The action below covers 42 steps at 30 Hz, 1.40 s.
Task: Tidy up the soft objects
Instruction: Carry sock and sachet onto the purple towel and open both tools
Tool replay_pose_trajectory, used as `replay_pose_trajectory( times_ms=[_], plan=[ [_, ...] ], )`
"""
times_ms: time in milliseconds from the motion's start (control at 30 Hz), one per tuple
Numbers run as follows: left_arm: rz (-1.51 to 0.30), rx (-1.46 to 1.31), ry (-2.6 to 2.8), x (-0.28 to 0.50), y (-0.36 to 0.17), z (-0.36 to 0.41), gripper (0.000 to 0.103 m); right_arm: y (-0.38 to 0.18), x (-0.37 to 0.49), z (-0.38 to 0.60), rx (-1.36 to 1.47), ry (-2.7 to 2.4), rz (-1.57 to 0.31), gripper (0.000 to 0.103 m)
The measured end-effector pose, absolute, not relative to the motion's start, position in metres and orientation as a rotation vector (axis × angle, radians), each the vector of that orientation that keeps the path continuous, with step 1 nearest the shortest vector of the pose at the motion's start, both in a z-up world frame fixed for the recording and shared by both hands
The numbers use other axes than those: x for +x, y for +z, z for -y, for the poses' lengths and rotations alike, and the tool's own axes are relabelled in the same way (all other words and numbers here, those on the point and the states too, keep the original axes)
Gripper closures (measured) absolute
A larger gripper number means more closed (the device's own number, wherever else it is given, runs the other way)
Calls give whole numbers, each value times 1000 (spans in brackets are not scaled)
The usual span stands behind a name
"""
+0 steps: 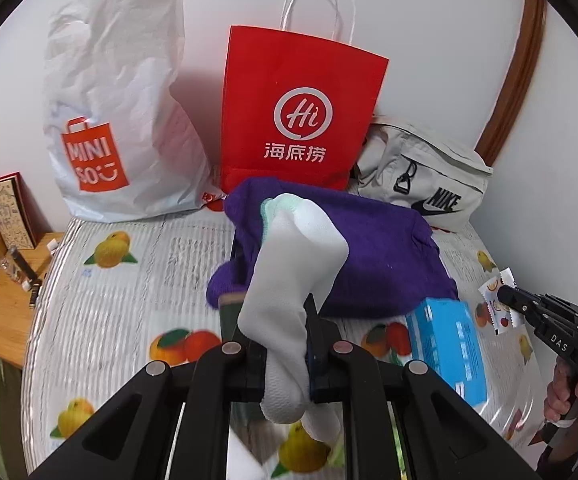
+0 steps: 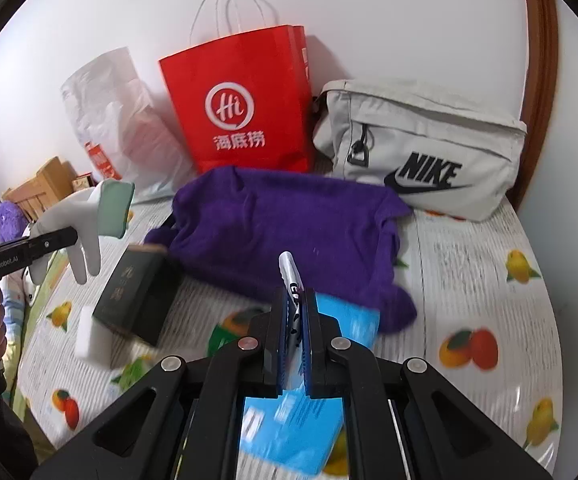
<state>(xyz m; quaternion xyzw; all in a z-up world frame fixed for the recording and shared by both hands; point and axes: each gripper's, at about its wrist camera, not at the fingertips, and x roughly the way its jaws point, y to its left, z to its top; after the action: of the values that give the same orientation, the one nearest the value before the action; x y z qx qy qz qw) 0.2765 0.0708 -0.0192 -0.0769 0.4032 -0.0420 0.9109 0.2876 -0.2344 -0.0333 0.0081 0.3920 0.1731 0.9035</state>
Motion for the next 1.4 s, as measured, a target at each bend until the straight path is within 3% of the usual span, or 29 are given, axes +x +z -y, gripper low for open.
replay_pose_trajectory(
  times_ms=[633, 1067, 1267, 1333, 1400],
  plan=[
    [-947, -149, -153, 416, -63, -57, 90, -77, 425, 231, -35, 309, -871, 96],
    [-1028, -141, -152, 475, -104, -45, 90, -121, 461, 227, -70, 296, -979, 95],
    [-1052, -173, -145, 482, -111, -45, 85, -131, 467, 226, -58, 313, -1014, 92],
    [-1055, -166, -135, 480, -111, -45, 77, -132, 466, 225, -66, 316, -1013, 90],
    [-1058, -158, -119, 478, -110, -44, 69, -132, 466, 224, -65, 321, -1016, 80]
  ],
)
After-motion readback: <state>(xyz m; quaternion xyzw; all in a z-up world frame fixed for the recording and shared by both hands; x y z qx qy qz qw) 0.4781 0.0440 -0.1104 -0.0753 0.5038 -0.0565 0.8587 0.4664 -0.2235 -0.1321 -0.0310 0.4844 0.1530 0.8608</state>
